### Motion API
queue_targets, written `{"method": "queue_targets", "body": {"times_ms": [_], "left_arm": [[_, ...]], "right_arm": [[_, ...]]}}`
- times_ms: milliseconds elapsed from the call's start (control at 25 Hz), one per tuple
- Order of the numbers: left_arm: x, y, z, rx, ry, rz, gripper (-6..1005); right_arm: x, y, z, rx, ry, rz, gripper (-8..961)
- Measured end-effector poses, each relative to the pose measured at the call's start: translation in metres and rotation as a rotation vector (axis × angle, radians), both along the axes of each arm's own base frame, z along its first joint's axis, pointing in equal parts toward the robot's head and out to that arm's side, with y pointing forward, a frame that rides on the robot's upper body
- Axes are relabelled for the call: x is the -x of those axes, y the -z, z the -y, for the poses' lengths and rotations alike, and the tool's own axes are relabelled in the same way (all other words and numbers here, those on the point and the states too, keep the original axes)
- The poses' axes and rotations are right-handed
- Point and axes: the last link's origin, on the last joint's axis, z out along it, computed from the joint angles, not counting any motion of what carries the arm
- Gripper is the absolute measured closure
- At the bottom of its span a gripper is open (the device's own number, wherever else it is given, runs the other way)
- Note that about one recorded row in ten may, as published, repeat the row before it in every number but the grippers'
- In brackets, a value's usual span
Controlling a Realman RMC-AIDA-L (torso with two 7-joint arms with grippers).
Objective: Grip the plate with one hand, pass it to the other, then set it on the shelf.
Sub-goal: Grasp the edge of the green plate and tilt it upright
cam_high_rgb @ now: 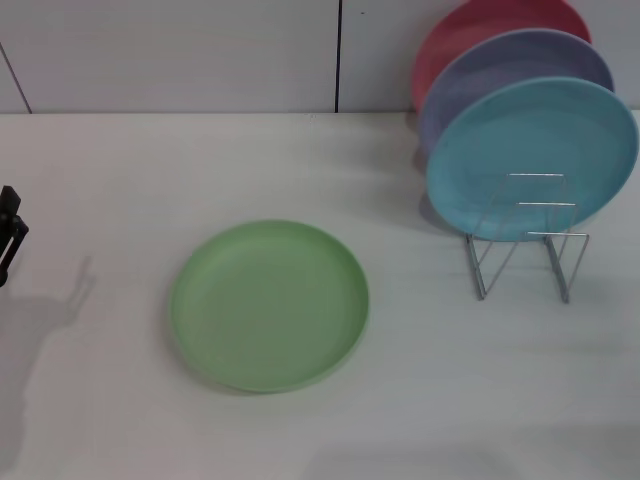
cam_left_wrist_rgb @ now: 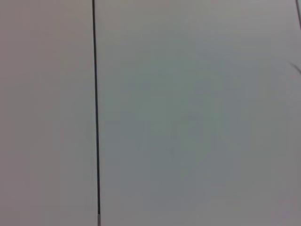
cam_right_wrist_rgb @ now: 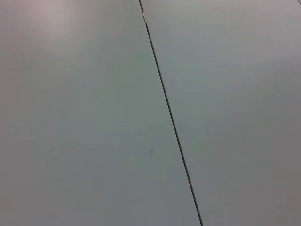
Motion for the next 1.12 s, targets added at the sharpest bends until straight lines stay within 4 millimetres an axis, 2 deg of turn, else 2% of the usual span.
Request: {"method": "queue_targets", "body": {"times_ms": [320, 400, 440, 480, 560, 600, 640, 680, 720, 800, 840, 920, 960, 1000, 1040, 1080, 1120], "left_arm": [[-0.009, 0.002, -0.01, 0.015, 0.005, 0.021, 166], [-0.015, 0.004, -0.023, 0.062, -0.052, 0.047, 168], [-0.015, 0.004, -0.023, 0.062, -0.052, 0.047, 168], [-0.024, 0.005, -0.033, 0.109, -0.1, 0.038, 169], [-0.029, 0.004, -0.037, 0.129, -0.115, 0.029, 170], [-0.047, -0.005, -0.05, 0.179, -0.145, 0.012, 171], [-0.047, -0.005, -0.05, 0.179, -0.145, 0.012, 171], [-0.065, -0.013, -0.059, 0.233, -0.176, -0.002, 171], [-0.065, -0.013, -0.059, 0.233, -0.176, -0.002, 170], [-0.089, -0.02, -0.067, 0.342, -0.253, -0.038, 170], [-0.089, -0.02, -0.067, 0.342, -0.253, -0.038, 170], [-0.106, -0.025, -0.071, 0.393, -0.29, -0.06, 169], [-0.108, -0.023, -0.071, 0.449, -0.356, -0.083, 169], [-0.125, -0.028, -0.075, 0.478, -0.378, -0.094, 169], [-0.125, -0.028, -0.075, 0.478, -0.378, -0.094, 169], [-0.139, -0.029, -0.079, 0.535, -0.434, -0.115, 168], [-0.139, -0.029, -0.079, 0.535, -0.434, -0.115, 168]], "right_arm": [[0.0, 0.0, 0.0, 0.0, -0.004, -0.003, 215], [0.001, 0.0, -0.001, -0.001, -0.006, -0.003, 215], [0.001, 0.0, -0.001, -0.001, -0.006, -0.003, 215], [0.001, 0.0, -0.001, -0.001, -0.007, -0.003, 215], [0.001, -0.001, -0.001, -0.002, -0.009, -0.003, 215], [0.002, -0.001, -0.002, -0.002, -0.01, -0.002, 215], [0.002, -0.001, -0.002, -0.002, -0.01, -0.002, 215], [0.002, -0.001, -0.002, -0.003, -0.011, -0.002, 215], [0.002, -0.001, -0.002, -0.003, -0.012, -0.001, 215], [0.002, -0.001, -0.003, -0.003, -0.013, -0.001, 215], [0.002, -0.001, -0.003, -0.003, -0.013, -0.001, 215], [0.002, -0.002, -0.003, -0.003, -0.014, 0.0, 215], [0.002, -0.002, -0.003, -0.003, -0.015, 0.0, 215], [0.003, -0.002, -0.004, -0.004, -0.015, 0.003, 215], [0.003, -0.002, -0.004, -0.004, -0.015, 0.003, 215], [0.002, -0.003, -0.005, -0.003, -0.011, 0.008, 215], [0.003, -0.003, -0.006, -0.003, -0.011, 0.009, 215]]}}
